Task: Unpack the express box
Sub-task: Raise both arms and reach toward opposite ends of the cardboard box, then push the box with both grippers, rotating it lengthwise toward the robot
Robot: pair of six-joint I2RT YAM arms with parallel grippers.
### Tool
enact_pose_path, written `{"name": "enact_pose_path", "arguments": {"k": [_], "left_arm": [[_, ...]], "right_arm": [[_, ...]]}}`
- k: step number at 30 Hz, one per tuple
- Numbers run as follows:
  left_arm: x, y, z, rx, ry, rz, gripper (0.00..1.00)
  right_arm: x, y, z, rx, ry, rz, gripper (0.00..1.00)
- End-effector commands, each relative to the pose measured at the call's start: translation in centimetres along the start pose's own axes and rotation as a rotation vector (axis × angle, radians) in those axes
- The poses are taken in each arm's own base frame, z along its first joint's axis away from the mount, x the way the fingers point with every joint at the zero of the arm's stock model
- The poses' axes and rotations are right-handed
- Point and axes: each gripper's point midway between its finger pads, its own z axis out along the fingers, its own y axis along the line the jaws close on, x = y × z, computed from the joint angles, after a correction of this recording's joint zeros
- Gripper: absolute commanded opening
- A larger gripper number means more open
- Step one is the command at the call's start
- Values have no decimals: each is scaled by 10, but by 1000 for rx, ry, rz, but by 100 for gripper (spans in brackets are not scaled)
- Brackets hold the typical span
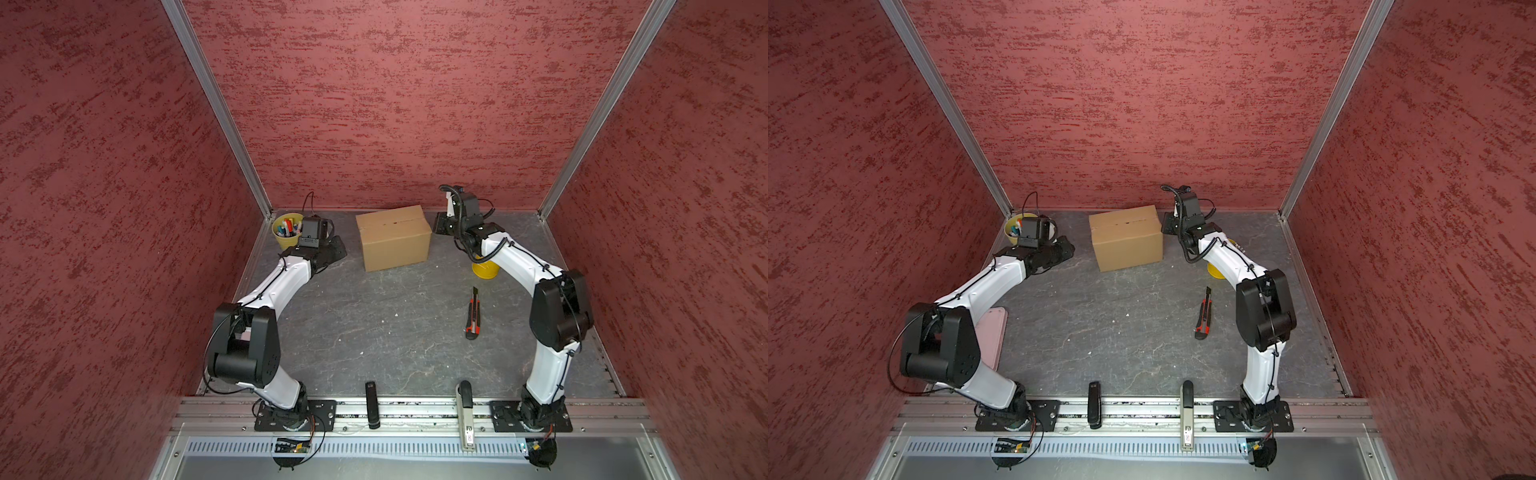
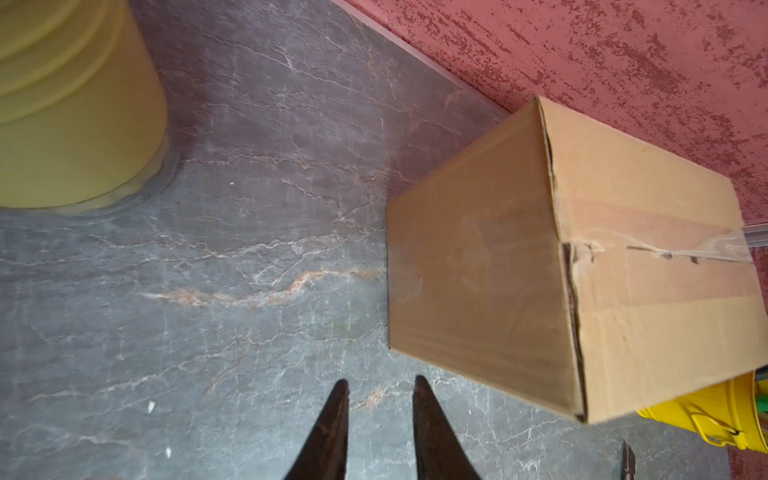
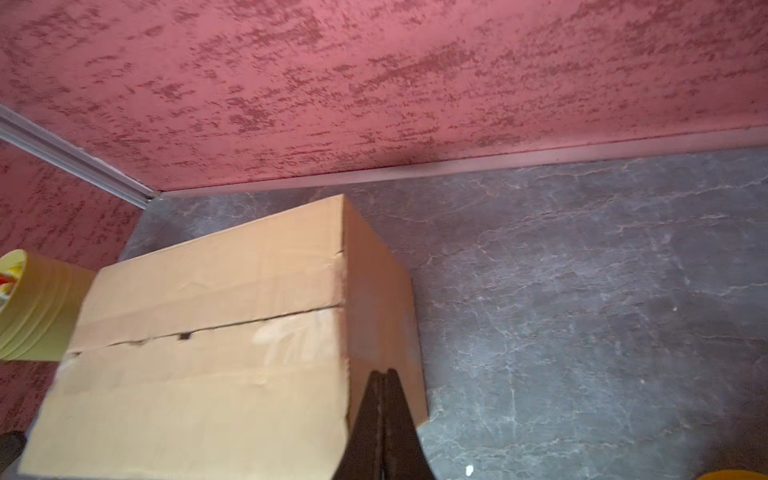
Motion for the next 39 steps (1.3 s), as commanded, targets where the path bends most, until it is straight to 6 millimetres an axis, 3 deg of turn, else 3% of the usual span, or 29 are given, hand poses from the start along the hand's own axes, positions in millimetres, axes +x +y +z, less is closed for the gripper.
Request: {"name": "enact_pose_path", "arguments": {"k": [1,9,14,20,31,39], "left_arm": [[-11,-10,12,32,-15,7,26],[-17,-10,50,32,-2,-13,24],[-18,-12,69,30,7,-14,24],[-16,-15,87,13,15,-10,23],[-1,-29,86,9,30,2,23],[23,-37,71,20,54,12,23]], "right_arm": [[-11,-4,13,-43,0,27,1],[-6,-23,48,-60,42,31,0],[3,-18,68,-127,68,20,0],[12,-9,78,-203,84,42,0],[35,13,57,-266,102,60,0],[58,37,24,-287,106,60,0]]}}
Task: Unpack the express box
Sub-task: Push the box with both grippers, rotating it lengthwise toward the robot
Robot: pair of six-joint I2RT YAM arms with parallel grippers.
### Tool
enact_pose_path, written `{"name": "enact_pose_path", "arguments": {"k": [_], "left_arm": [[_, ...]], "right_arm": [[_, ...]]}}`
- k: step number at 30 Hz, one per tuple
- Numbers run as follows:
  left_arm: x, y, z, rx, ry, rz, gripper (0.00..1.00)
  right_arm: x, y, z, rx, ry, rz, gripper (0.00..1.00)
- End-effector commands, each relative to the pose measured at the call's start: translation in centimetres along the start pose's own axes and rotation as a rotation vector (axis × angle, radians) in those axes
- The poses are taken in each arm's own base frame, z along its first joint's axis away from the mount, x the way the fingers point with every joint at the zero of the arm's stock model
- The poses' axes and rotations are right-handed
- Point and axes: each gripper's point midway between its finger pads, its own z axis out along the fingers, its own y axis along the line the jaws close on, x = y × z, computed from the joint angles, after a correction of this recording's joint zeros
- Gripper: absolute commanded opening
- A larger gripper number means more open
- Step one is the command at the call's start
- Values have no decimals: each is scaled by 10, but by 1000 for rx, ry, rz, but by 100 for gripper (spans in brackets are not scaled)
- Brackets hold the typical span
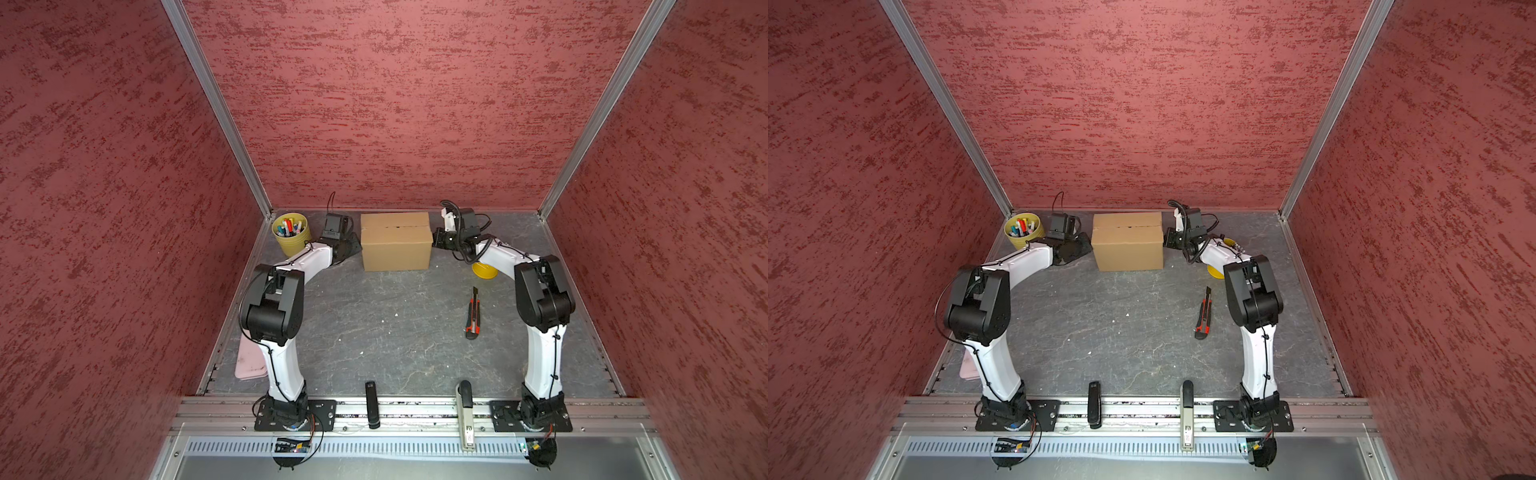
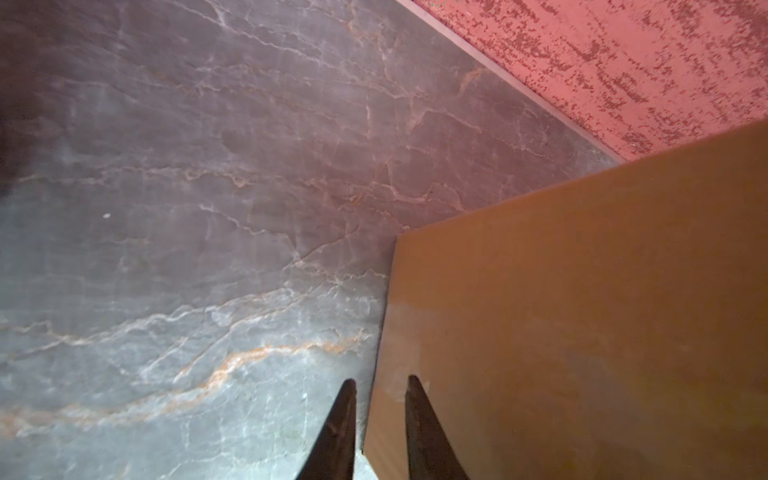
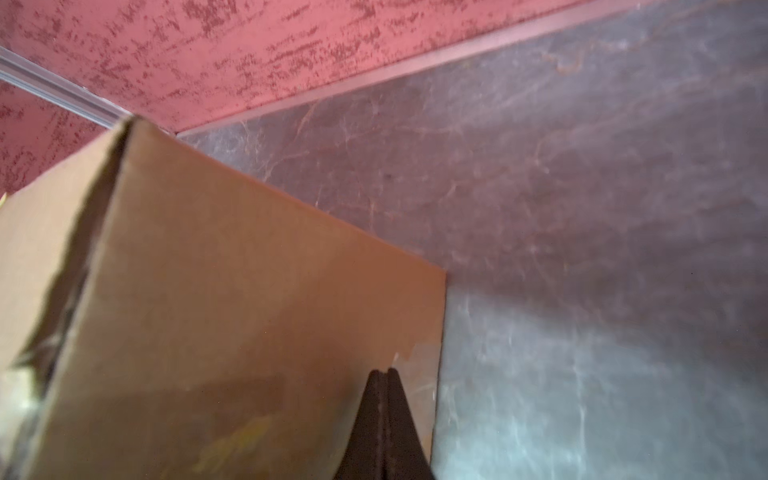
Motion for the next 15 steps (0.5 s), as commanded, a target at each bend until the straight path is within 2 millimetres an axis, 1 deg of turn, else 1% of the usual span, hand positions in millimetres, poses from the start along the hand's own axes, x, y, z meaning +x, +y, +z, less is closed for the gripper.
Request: {"name": "enact_pose_path", "arguments": {"k": [1,5,9,15], "left_arm": [[14,-22,-14,51,8,26,23],[25,-18,-26,50,10,25,23],[35,-12,-38,49,16,26,23],[45,-3,-44,38,24,55,23]], "right_arm": [[-7,57,-20,-104,-62,-41,0],[15,73,-35,-105,-53,-48,0],[43,92,-57,-112,-55,-42,0],[104,116,-88,-88,-35,-44,0]]}}
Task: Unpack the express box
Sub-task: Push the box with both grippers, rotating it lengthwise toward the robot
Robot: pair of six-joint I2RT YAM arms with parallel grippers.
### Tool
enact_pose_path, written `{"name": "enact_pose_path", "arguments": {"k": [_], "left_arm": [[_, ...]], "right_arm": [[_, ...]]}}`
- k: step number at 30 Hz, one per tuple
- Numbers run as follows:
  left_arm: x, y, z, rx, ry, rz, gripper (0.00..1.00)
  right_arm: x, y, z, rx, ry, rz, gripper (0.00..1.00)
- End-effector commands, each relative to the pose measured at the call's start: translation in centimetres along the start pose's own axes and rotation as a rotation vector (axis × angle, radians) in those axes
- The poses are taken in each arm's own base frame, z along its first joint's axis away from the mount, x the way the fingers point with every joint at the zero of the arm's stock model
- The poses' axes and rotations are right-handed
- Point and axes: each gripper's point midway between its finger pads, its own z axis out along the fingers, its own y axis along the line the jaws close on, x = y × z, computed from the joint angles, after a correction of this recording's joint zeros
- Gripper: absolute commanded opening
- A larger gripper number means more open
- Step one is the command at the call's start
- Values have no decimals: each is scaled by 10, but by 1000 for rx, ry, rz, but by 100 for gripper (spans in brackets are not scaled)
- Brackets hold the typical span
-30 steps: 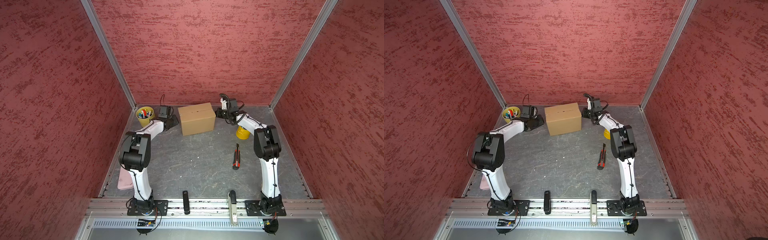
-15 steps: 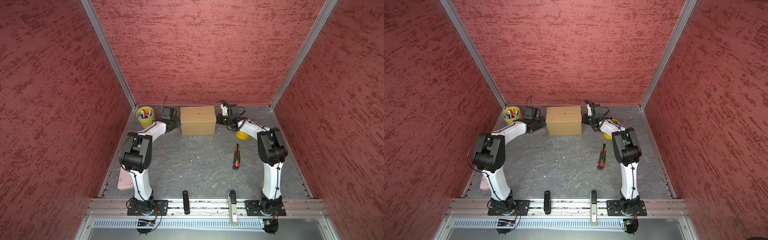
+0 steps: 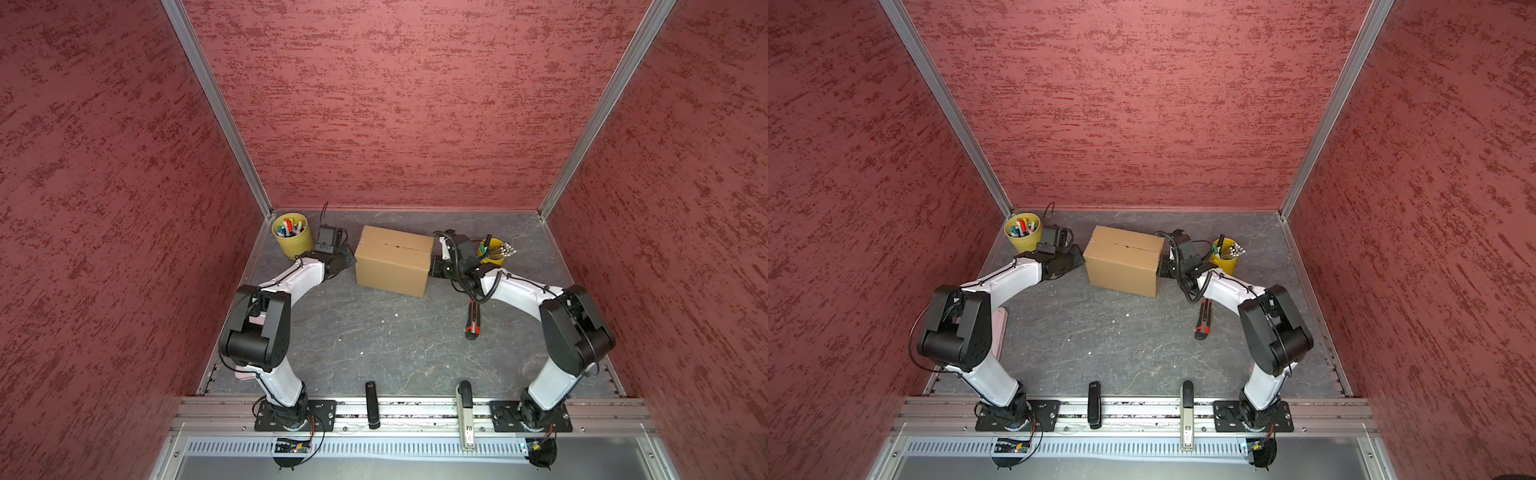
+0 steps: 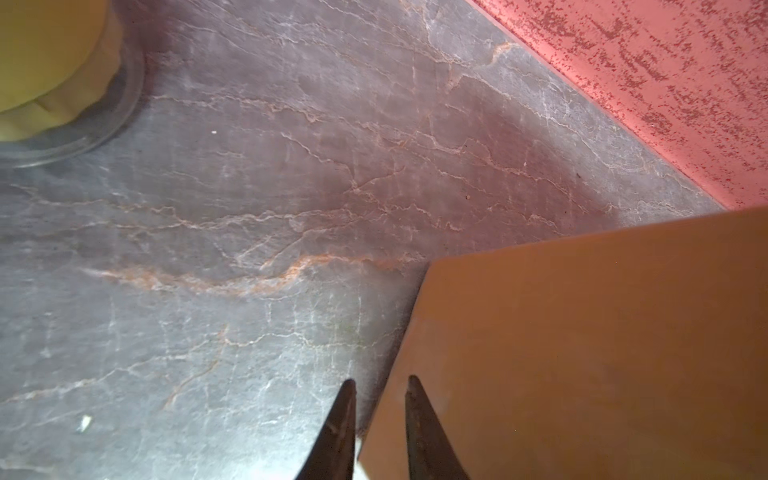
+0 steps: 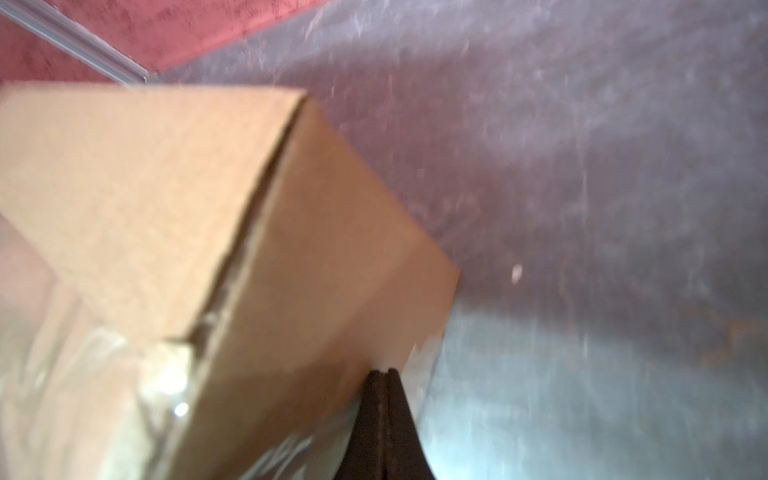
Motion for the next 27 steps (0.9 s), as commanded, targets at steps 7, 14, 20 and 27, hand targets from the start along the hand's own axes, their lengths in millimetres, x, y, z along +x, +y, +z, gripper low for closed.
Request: {"name": "enact_pose_path", "arguments": {"k": [7,14,20,27], "left_arm": [[4,-17,-7,82,20,54,24],[-23,11,-26,54,-14,-46,27],[-19,21,-46,23,-17,-72,31],[6,18,-73,-6,-2,-79,31]], "right_arm": [[54,73,-70,-159,-56,20,0],[35,44,-113,0,-98,-47,6],[-6,37,-142,58,-124,-122,11],[-51,14,-117,60,-91,-150,12]]}}
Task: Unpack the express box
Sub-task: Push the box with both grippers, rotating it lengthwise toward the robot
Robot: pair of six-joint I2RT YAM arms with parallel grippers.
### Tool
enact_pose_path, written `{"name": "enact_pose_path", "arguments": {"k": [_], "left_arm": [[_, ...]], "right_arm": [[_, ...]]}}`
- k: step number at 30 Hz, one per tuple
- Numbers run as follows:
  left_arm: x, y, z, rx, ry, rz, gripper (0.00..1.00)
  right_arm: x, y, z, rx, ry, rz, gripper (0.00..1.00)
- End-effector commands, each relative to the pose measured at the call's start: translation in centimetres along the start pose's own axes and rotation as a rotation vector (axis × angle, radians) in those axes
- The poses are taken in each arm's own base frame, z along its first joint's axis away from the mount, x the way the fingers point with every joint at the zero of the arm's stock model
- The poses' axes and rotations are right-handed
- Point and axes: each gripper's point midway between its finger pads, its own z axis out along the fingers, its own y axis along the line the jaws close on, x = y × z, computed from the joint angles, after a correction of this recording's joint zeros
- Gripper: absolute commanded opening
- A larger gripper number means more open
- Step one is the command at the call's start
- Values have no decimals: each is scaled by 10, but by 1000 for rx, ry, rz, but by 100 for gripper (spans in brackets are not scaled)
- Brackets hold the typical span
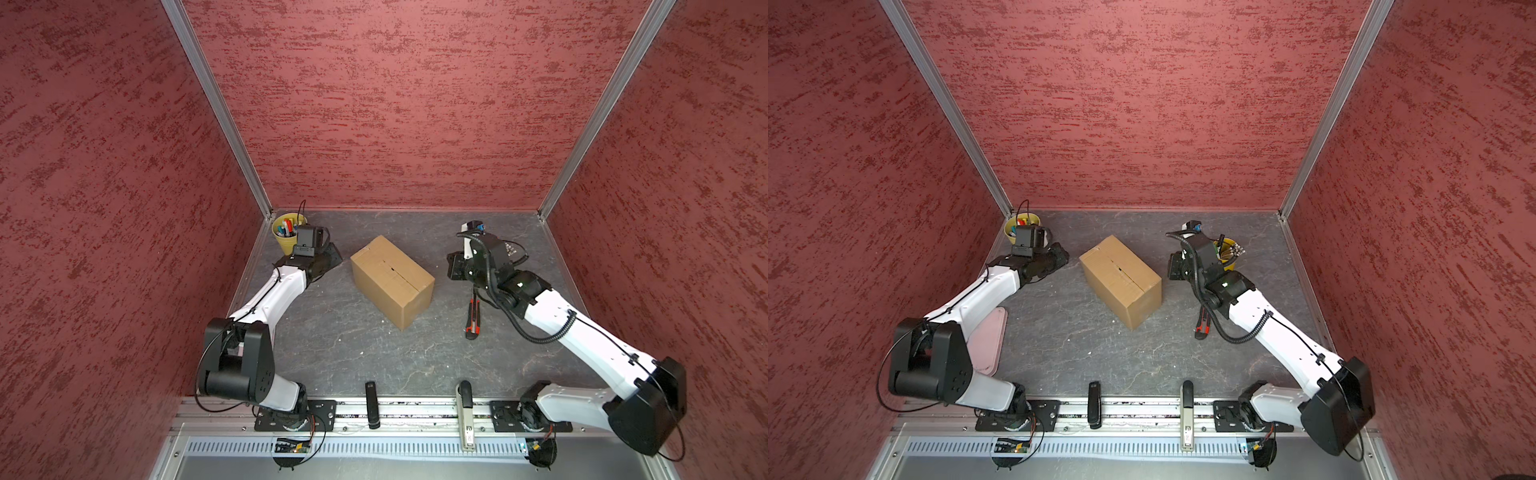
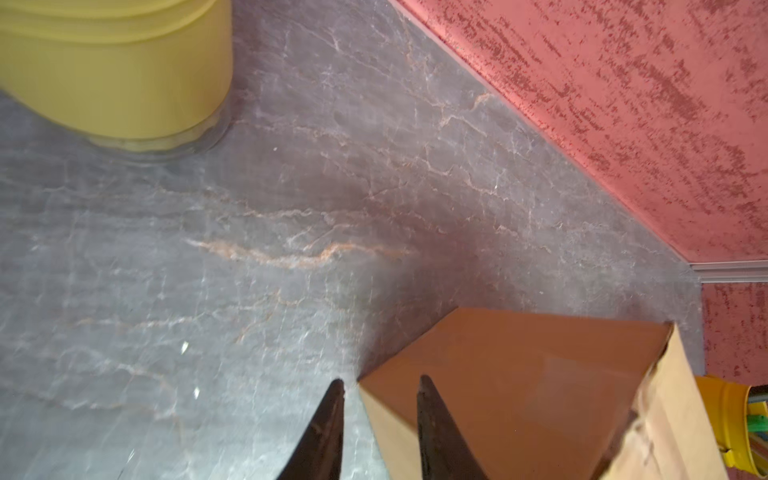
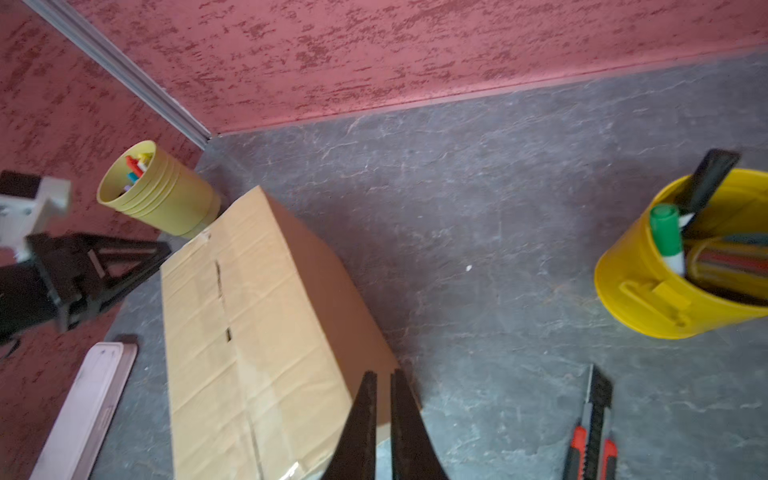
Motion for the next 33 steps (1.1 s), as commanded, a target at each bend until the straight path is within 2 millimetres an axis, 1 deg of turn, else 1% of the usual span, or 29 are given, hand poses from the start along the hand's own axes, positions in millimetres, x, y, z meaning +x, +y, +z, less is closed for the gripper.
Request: {"name": "enact_pose_path", "arguments": {"k": [1,4,5,8,11,15,19,24,33], "left_arm": [[23,2,-12,-44,37,4,31],[42,-4,-17,-52,62,19,31],[48,-6,-17,-53,70,25,31],[63,-9,-14,-67,87,32,31],[75,-11,-9,-79,105,43,31],[84,-12,2,-90,125,52,30],[83,-15,12,-84,127,54,30],[79,-23,22,-70,123,70,30],[81,-37,36,-18,140,76,30]], "right_arm": [[8,-14,25,-8,94,-55,12],[7,-16,49,-43,111,-63,13],[10,-16,60,-55,124,-66,13],[13,-15,80,-83,146,-72,13],[19,-11,95,-124,169,-72,13],[25,-2,104,-186,190,-66,13],[35,3,101,-222,214,-48,14],[50,8,86,-247,226,-24,15],[86,37,56,-279,252,-10,18]]}}
